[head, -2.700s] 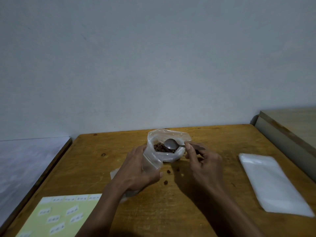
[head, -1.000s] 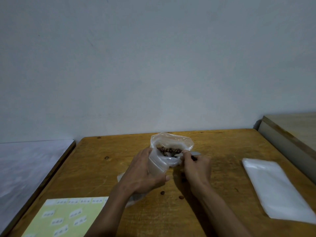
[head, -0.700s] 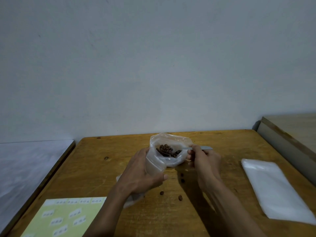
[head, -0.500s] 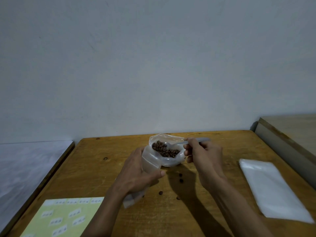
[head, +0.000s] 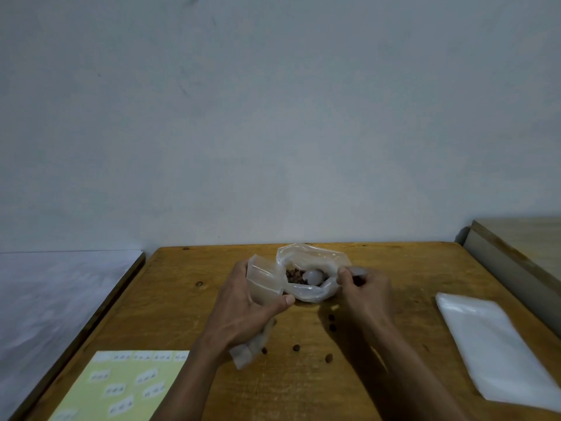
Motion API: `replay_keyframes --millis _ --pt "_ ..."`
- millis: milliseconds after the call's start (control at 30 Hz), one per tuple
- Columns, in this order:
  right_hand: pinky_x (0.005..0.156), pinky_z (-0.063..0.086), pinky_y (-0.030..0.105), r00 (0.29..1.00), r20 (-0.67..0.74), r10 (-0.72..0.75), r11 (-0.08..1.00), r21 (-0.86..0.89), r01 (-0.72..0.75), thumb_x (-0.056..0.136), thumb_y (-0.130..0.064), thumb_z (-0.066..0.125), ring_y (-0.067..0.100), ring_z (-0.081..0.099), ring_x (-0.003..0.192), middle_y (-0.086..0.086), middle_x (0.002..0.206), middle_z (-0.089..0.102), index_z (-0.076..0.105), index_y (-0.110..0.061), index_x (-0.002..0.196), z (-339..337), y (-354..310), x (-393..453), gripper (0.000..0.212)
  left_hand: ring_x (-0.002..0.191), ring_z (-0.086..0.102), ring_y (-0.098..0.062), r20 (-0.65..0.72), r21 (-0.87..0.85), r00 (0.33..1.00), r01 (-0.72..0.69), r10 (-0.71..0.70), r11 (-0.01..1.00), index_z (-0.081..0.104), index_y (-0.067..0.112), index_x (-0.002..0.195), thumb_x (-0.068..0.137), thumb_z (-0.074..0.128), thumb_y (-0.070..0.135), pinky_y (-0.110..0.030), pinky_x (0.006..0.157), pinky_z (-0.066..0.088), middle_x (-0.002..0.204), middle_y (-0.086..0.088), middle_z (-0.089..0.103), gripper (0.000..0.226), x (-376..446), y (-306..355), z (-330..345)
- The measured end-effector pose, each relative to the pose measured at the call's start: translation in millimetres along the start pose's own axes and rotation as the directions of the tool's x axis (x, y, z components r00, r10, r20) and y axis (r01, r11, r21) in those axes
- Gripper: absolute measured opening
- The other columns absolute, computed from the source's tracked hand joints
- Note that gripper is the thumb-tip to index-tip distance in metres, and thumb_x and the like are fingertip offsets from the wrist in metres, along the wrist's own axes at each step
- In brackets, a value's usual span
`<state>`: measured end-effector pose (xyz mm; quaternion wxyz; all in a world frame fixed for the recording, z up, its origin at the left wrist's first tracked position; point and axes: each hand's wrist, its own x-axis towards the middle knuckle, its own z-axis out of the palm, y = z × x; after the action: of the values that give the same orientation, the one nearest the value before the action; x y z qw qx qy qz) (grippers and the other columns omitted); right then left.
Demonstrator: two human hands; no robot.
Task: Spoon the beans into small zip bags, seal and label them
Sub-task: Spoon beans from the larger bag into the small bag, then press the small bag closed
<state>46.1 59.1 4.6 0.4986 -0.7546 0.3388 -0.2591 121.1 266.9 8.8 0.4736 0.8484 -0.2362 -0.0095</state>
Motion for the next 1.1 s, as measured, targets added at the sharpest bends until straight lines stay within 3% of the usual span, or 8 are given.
replay_keyframes --millis 100,200,333,467,600,767,900,1100 --pt "0.094 0.055 0.049 0.998 -0.019 0.068 0.996 -0.048 -0.069 0.090 -0.045 0.068 0.027 0.063 0.110 0.007 0.123 0.065 0.062 -0.015 0.128 0 2 0 0.049 0.109 0.055 -0.006 -0.027 -0.011 1.000 -0.005 0.005 1.000 0.036 0.031 0.144 0.066 0.086 0.057 -0.012 0.069 0.047 0.128 0.011 0.052 0.096 -2 2 -6" --pt "0.111 0.034 0.054 0.988 -0.124 -0.086 0.980 -0.191 0.062 0.085 -0.053 0.069 0.028 0.041 0.134 0.005 0.138 0.047 0.054 -0.026 0.134 -10 -13 -12 0.059 0.109 0.056 -0.006 -0.051 -0.027 0.999 -0.018 0.016 0.999 0.038 0.033 0.141 0.064 0.085 0.062 -0.022 0.077 0.054 0.126 0.012 0.054 0.095 -2 3 -11" --pt "0.105 0.039 0.051 0.901 0.018 -0.432 0.891 -0.147 0.430 0.075 -0.065 0.066 0.012 0.049 0.118 -0.015 0.113 0.055 0.075 -0.037 0.097 -10 -54 -36 0.037 0.112 0.058 -0.012 -0.087 -0.033 0.996 -0.026 0.023 0.999 0.037 0.033 0.142 0.055 0.077 0.078 -0.036 0.085 0.059 0.127 0.011 0.055 0.107 -3 9 -16" --pt "0.104 0.042 0.052 0.846 0.334 -0.415 0.874 -0.112 0.473 0.079 -0.059 0.071 0.009 0.050 0.118 -0.019 0.111 0.057 0.078 -0.034 0.089 6 -91 -53 0.028 0.112 0.058 -0.014 -0.105 -0.064 0.994 -0.043 0.036 0.997 0.029 0.029 0.150 0.056 0.076 0.073 -0.021 0.076 0.055 0.131 0.010 0.049 0.114 -6 22 -24" --pt "0.101 0.043 0.050 0.811 0.275 -0.516 0.814 -0.135 0.565 0.092 -0.040 0.066 0.012 0.055 0.113 -0.011 0.115 0.066 0.079 -0.025 0.091 13 -103 -51 0.020 0.115 0.057 -0.007 -0.148 -0.156 0.988 -0.062 0.038 0.986 0.040 0.028 0.146 0.060 0.079 0.068 -0.020 0.082 0.055 0.130 0.012 0.055 0.102 -7 24 -41" --pt "0.090 0.050 0.044 0.767 0.172 -0.618 0.752 -0.155 0.641 0.096 -0.034 0.064 0.015 0.058 0.104 -0.006 0.107 0.070 0.077 -0.021 0.095 4 -104 -42 0.018 0.103 0.069 -0.014 -0.284 -0.412 0.959 -0.124 0.003 0.903 0.071 0.022 0.108 0.088 0.066 0.038 -0.023 0.079 0.059 0.104 0.003 0.073 0.026 -2 28 -56" --pt "0.082 0.055 0.035 0.788 0.198 -0.583 0.803 -0.006 0.596 0.092 -0.037 0.068 0.007 0.062 0.096 -0.015 0.100 0.069 0.075 -0.023 0.096 -8 -104 -37 0.017 0.090 0.071 -0.011 -0.356 -0.455 0.934 -0.156 -0.019 0.876 0.076 0.021 0.093 0.092 0.068 0.023 -0.017 0.072 0.057 0.091 0.002 0.076 0.008 1 34 -56" --pt "0.078 0.063 0.039 0.860 0.404 -0.311 0.922 0.346 0.171 0.072 -0.027 0.086 0.018 0.073 0.090 0.002 0.092 0.077 0.077 -0.017 0.090 -6 -96 -35 0.022 0.088 0.071 -0.016 -0.196 -0.589 0.981 -0.103 -0.018 0.802 0.073 0.013 0.092 0.085 0.069 0.031 -0.028 0.072 0.060 0.090 -0.001 0.075 0.020 -1 45 -43"
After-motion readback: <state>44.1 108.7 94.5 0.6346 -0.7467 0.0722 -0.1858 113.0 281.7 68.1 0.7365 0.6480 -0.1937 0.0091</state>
